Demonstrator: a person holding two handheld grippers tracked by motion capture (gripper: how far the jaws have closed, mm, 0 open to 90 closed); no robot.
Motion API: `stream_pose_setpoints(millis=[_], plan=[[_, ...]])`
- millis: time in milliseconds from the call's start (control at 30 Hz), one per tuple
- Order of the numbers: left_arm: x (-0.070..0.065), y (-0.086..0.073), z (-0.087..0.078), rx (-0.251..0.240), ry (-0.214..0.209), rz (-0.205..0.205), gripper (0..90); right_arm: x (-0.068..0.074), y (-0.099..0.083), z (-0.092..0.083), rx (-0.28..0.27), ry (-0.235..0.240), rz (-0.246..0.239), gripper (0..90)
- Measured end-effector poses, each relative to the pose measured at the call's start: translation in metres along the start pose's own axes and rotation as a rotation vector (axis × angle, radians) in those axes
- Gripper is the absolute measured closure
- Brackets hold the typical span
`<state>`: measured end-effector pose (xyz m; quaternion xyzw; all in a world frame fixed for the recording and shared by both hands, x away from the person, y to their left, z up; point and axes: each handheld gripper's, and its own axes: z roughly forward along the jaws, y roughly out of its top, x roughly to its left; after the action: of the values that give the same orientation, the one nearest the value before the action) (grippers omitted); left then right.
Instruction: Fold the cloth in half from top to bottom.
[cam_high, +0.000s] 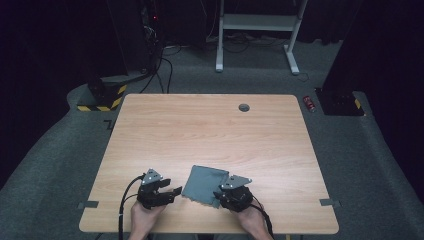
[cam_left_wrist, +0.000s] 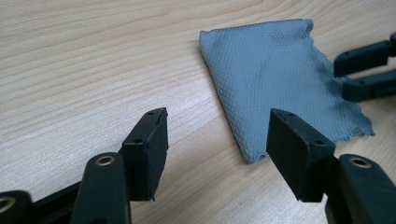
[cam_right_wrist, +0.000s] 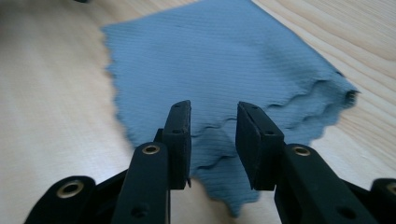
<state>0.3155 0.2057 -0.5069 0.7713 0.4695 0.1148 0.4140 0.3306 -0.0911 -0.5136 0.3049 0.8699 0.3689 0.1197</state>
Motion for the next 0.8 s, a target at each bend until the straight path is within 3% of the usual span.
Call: stream_pose_setpoints(millis=[133, 267, 467, 633, 700, 800], plan=[[-0.001, 0.0, 0.003, 0.004, 0.0, 0.001, 39.0, -0.021, 0.003, -0.001, -0.031, -0.078, 0.097, 66.8], [-0.002, -0.001, 0.006, 0.006, -0.002, 0.0, 39.0, -0.031, 0.01, 0.002, 0.0, -0.101, 0.131, 66.8], [-0.004, 0.001, 0.012, 0.013, 0.004, 0.006, 39.0, -0.029, 0.012, 0.016, 0.02, -0.109, 0.123, 65.3], [-0.006, 0.005, 0.015, 0.011, -0.001, 0.011, 39.0, -0.029, 0.016, 0.018, 0.038, -0.127, 0.087, 85.1], [-0.007, 0.005, 0.016, 0.012, -0.006, 0.012, 39.0, -0.027, 0.019, 0.018, 0.047, -0.132, 0.056, 86.9], [-0.008, 0.006, 0.017, 0.014, -0.008, 0.018, 39.0, -0.028, 0.023, 0.017, 0.035, -0.14, 0.045, 87.5]])
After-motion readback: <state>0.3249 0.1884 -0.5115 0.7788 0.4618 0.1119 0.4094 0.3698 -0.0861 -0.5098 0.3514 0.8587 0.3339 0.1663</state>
